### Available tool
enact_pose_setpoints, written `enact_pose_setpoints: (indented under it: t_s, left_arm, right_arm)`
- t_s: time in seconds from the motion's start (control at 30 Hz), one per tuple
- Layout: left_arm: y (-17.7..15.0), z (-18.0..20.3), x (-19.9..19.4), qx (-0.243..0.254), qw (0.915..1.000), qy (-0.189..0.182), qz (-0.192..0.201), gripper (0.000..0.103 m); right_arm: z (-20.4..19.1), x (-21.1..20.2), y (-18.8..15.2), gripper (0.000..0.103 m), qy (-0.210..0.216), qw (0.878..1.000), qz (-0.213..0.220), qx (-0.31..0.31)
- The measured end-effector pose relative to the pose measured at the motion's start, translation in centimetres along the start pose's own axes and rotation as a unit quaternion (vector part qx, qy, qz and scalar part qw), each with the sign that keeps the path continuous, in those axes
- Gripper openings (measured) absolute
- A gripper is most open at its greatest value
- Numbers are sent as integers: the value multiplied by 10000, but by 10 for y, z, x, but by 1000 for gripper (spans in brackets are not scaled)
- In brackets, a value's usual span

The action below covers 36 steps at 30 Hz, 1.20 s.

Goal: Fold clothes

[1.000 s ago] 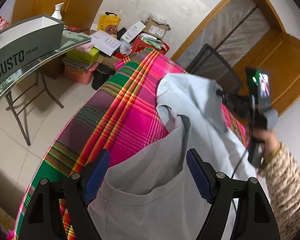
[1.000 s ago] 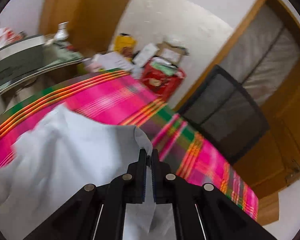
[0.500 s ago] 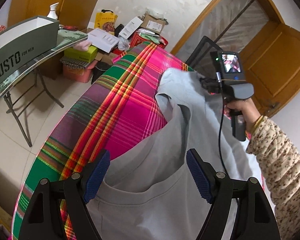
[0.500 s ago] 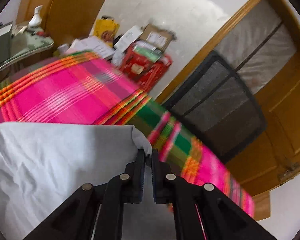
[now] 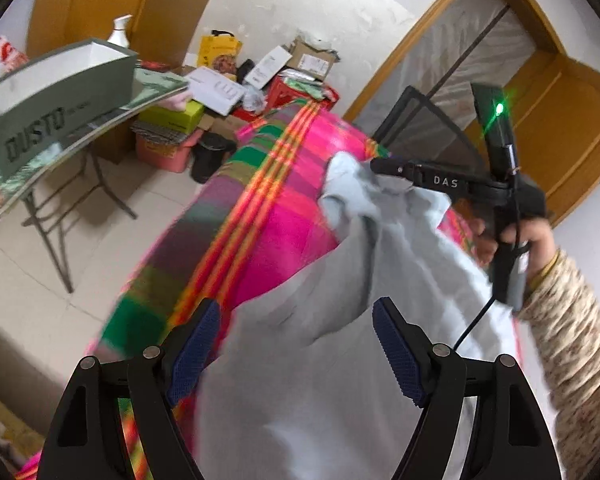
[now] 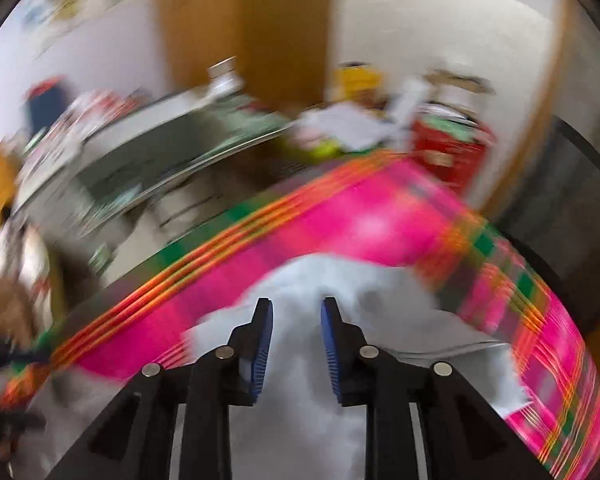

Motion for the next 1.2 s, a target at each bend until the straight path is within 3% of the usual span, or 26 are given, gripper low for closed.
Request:
enact_pose_setpoints:
  t_s: [0.13, 0.2, 0.37, 0.5, 0.53, 0.6, 0.67, 0.77, 0.97, 1.13, 1.2]
  left_arm:
    - [-15, -31, -5, -221, 9993, 251, -193, 78]
    - [-17, -40, -8, -437, 9987, 152, -225, 78]
    - [-13, -36, -5, -245, 9992, 213, -226, 78]
    - [-13, -24, 4, -176, 9991, -17, -390, 78]
    - [-13, -22, 6, -135, 9991, -9, -413, 78]
    - [-14, -16, 7, -55, 9990, -52, -430, 78]
    - [-17, -11, 10, -10, 9989, -98, -457, 78]
    - [-22, -8, 15, 104, 9986, -48, -521, 78]
    - [-17, -15, 13, -170, 9984, -224, -491, 75]
    - [-14, -11, 12, -545, 9922, -940, -615, 69]
    - [-15, -12, 16, -654, 9904, -991, -701, 68]
  right_arm:
    - [-33, 25, -1, 26, -155, 9970, -474, -597]
    - [-39, 38, -4, 26, -97, 9948, -762, -671]
    - [-49, 46, -13, 26, -386, 9873, -1169, -1000]
    - [-37, 52, -17, 26, -645, 9844, -1368, -901]
    - [-36, 53, -17, 22, -601, 9854, -1360, -828]
    - [-33, 51, -15, 17, -618, 9869, -1284, -755]
    - [-33, 51, -11, 3, -627, 9886, -1164, -727]
    - [-34, 40, -2, 3, -629, 9929, -768, -653]
    - [-33, 16, 6, 3, -632, 9967, -243, -456]
    - [-24, -7, 8, 3, -572, 9978, 287, -169]
    - [-17, -10, 6, 3, -594, 9976, 337, -62]
Point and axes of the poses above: each gripper's, at about its wrist camera, not at the fingertips, and x roughly the way its jaws point, z to its right, y to its top, the point moved 9 cm from there along x, roughly the way its jaws point, and after that the axes turned 14 degrees about y, right-handed, at the moved point
